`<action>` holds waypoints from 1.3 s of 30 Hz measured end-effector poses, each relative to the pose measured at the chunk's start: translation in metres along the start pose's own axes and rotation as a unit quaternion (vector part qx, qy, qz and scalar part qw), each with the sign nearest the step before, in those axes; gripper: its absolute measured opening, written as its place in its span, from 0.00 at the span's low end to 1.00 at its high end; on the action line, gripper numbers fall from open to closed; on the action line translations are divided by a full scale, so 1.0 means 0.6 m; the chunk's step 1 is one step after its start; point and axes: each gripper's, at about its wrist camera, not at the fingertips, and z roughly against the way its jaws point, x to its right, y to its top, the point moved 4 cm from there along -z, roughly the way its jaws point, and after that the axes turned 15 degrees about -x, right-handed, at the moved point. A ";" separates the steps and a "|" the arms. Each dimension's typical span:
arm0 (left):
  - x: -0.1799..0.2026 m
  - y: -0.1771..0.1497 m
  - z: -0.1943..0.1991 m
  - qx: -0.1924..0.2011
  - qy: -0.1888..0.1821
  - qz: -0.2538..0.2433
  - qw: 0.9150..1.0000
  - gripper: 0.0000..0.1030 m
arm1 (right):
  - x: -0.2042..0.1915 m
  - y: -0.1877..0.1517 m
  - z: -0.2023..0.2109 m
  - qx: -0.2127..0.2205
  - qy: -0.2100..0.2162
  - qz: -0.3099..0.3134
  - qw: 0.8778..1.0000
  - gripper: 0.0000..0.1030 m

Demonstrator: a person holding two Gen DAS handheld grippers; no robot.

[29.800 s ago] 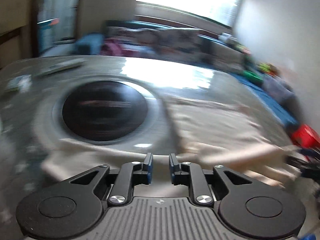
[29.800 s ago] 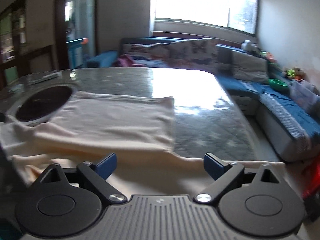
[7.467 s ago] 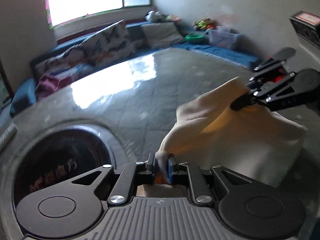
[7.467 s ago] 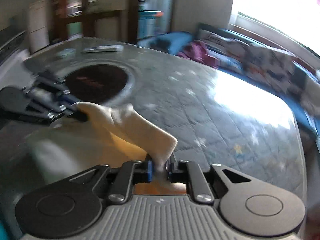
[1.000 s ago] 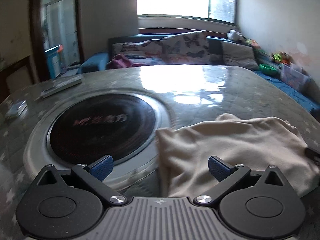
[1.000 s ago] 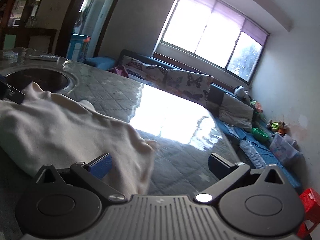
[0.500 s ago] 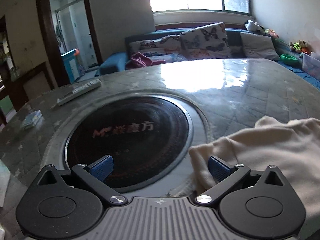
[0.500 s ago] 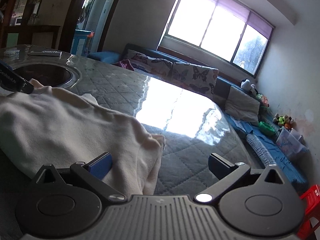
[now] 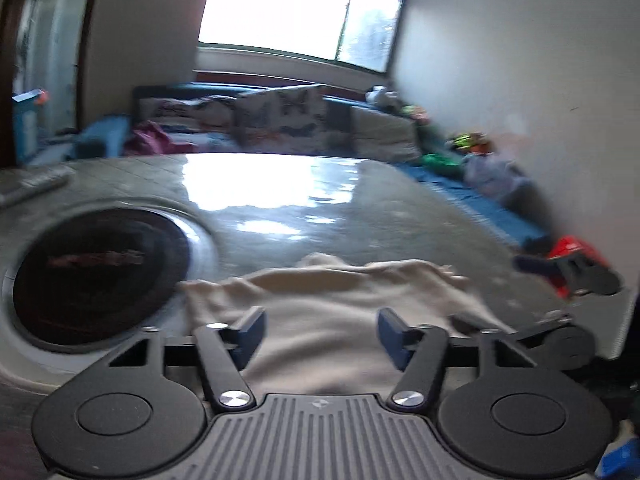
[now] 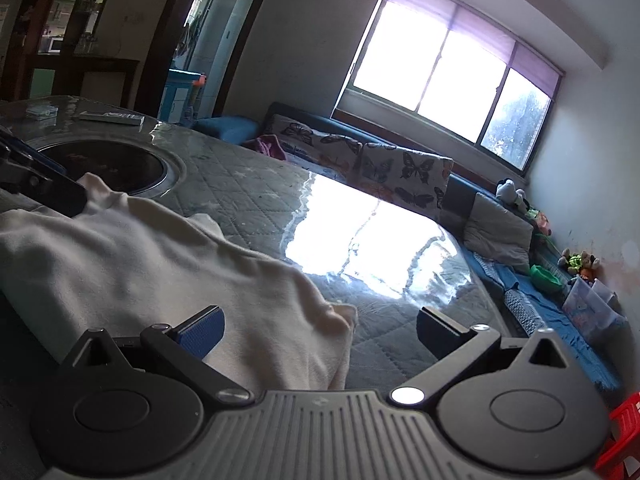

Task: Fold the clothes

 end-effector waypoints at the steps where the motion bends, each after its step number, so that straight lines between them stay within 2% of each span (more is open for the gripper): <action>1: 0.000 0.000 -0.010 -0.002 -0.013 0.006 1.000 0.56 | 0.000 -0.002 0.000 -0.001 0.001 -0.001 1.000 1.00; 5: -0.016 -0.006 -0.048 -0.024 -0.040 0.038 0.998 0.51 | 0.002 -0.008 0.000 -0.006 0.003 -0.002 1.000 1.00; 7: -0.019 -0.016 -0.051 -0.022 -0.035 0.039 0.998 0.48 | 0.000 -0.011 -0.001 -0.008 0.003 0.000 1.000 1.00; 12: -0.034 -0.034 -0.031 -0.017 -0.005 0.029 0.999 0.50 | -0.001 -0.013 -0.002 -0.008 0.004 -0.001 1.000 1.00; 14: -0.046 -0.046 -0.021 -0.014 -0.009 0.035 0.999 0.50 | -0.002 -0.013 -0.001 -0.007 0.004 -0.001 1.000 1.00; 22: -0.040 -0.077 0.003 -0.005 0.017 -0.007 1.000 0.48 | -0.005 -0.022 -0.003 -0.015 0.000 0.014 1.000 1.00; 25: -0.032 -0.069 0.014 0.001 0.015 -0.008 1.000 0.48 | -0.004 -0.020 0.004 -0.013 -0.004 0.016 1.000 1.00; 29: -0.017 -0.039 0.029 0.034 0.007 -0.010 0.999 0.48 | -0.009 -0.006 0.016 0.004 0.003 0.013 1.000 1.00; 32: -0.008 -0.028 0.013 0.029 0.009 -0.015 0.999 0.45 | -0.024 0.002 0.013 0.007 0.014 0.018 1.000 1.00; 33: -0.006 -0.031 0.005 0.021 0.011 -0.022 0.999 0.39 | -0.029 0.004 0.011 0.008 0.016 0.021 1.000 1.00; 35: -0.006 -0.043 -0.010 0.002 0.019 -0.030 0.999 0.34 | -0.038 0.000 0.006 0.006 0.016 0.029 0.999 1.00; 37: -0.009 -0.056 -0.023 -0.016 0.031 -0.034 0.999 0.34 | -0.038 -0.004 0.004 0.005 0.018 0.025 1.000 1.00; 39: -0.009 -0.056 -0.022 -0.018 0.031 -0.038 0.999 0.34 | -0.033 -0.004 0.005 0.004 0.022 0.022 0.999 1.00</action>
